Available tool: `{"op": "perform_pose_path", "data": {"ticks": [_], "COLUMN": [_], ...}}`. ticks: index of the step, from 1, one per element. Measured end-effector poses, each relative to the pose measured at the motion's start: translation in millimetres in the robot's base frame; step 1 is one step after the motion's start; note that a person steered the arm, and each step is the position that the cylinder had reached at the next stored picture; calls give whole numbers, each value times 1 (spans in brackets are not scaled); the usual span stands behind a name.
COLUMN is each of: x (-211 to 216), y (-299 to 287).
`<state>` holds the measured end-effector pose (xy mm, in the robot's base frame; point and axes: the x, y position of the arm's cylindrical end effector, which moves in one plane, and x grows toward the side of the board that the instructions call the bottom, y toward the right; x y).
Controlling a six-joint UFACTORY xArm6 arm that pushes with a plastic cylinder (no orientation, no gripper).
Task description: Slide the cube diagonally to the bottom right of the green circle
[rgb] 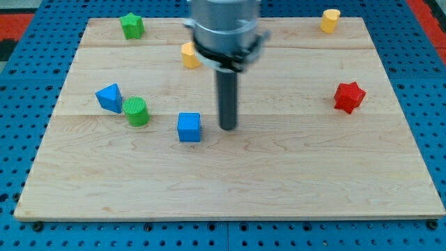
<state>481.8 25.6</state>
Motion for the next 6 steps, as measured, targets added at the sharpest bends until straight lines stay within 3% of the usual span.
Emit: {"op": "perform_pose_path", "data": {"ticks": [1, 2, 3, 4, 5, 6], "x": [-6, -64, -43, 23, 35, 33], "y": [-9, 0, -82, -71, -64, -149]}}
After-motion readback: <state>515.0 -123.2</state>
